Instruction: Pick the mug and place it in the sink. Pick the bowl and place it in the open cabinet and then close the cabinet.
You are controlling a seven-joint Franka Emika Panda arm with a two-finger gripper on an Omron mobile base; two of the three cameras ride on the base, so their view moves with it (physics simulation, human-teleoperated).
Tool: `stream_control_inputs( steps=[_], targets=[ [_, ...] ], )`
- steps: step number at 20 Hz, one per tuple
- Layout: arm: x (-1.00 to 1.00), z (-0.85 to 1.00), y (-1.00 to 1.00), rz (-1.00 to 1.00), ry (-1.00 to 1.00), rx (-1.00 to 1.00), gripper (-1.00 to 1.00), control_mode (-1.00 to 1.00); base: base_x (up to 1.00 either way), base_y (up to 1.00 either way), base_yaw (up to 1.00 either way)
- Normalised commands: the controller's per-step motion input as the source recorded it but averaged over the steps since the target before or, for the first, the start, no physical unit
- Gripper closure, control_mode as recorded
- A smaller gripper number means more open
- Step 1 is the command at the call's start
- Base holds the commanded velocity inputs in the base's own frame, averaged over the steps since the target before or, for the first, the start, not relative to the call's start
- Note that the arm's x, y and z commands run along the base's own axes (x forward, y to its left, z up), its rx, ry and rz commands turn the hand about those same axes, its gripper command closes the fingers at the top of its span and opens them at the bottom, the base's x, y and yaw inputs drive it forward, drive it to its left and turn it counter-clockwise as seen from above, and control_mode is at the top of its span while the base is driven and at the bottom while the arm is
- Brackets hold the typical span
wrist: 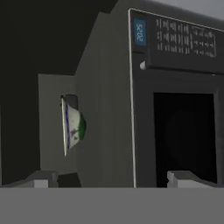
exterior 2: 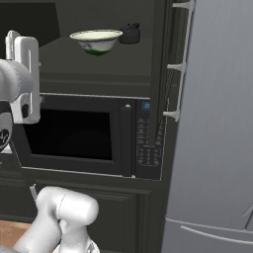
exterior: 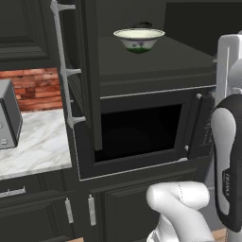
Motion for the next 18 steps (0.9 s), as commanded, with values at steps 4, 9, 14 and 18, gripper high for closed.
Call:
stream_control_inputs(
  steps=[4,9,14,18],
  targets=[
    [-0.75,0.0,-0.21,0.03,0.0,0.01,-1.0,-1.0,0.0,0.0,0.0],
    [-0.51,0.0,-0.3,0.03,0.0,0.0,-1.0,-1.0,0.0,0.0,0.0],
    [-0.28,0.0,-0.46,0.0,0.0,0.01,-1.0,-1.0,0.0,0.0,0.0],
    [-0.34,0.0,-0.44,0.0,0.0,0.01,-1.0,-1.0,0.0,0.0,0.0]
  ],
)
